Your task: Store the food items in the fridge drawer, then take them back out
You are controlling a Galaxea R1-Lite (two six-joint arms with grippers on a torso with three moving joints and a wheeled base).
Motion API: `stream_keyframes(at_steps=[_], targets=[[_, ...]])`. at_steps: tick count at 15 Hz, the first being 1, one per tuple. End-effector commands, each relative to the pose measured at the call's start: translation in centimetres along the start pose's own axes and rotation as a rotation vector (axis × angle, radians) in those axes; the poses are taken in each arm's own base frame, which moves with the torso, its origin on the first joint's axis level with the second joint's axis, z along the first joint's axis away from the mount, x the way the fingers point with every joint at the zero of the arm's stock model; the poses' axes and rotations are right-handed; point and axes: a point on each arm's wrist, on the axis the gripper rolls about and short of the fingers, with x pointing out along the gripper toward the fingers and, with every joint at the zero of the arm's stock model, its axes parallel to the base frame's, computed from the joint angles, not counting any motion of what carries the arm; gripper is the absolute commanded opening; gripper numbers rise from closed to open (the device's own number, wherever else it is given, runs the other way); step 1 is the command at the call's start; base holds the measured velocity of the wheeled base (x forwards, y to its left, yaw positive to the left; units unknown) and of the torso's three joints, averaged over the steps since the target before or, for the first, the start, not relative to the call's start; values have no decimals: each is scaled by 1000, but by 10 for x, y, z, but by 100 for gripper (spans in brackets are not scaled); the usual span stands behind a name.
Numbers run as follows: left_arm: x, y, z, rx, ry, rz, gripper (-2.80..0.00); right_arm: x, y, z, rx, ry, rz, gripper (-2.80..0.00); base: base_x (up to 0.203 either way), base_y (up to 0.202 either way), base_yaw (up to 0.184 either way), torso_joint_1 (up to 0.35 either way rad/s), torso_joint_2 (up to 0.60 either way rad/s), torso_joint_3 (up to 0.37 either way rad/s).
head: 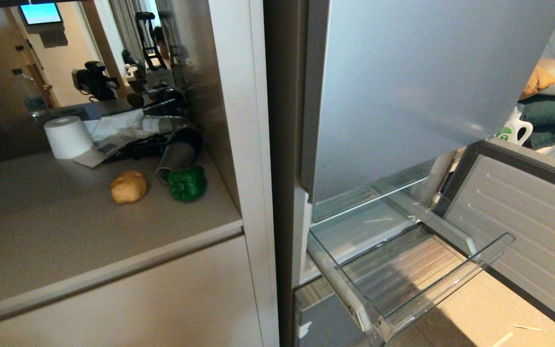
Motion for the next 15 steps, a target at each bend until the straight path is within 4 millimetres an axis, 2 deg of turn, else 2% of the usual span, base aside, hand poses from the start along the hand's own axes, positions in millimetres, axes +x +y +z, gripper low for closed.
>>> stream_keyframes(at_steps=[1,3,5,6,8,9,11,12,13,15], targets=[[0,0,0,0,1,-1,-280,-1,0,2,7,-2,-16,-280,0,0,0,0,0,0],[0,0,0,0,1,-1,-280,-5,-2,16,52,-15,-71,-280,0,0,0,0,0,0],[0,0,0,0,1,-1,-280,-12,-3,48,167,-20,-104,-280,0,0,0,0,0,0],[0,0,0,-2,1,-1,-280,-7,-3,63,230,24,-123,-280,0,0,0,0,0,0],[0,0,0,-2,1,-1,-280,17,-2,89,350,143,-237,-280,0,0,0,0,0,0],[0,0,0,-2,1,-1,-280,36,-5,96,408,215,-327,-280,0,0,0,0,0,0],[0,0,0,-2,1,-1,-280,77,-25,98,542,301,-541,-280,0,0,0,0,0,0],[0,0,0,-2,1,-1,-280,92,-44,91,625,333,-628,-280,0,0,0,0,0,0],[0,0,0,-2,1,-1,-280,104,-64,79,708,378,-662,-280,0,0,0,0,0,0],[0,0,0,-2,1,-1,-280,114,-93,48,835,484,-670,-280,0,0,0,0,0,0]])
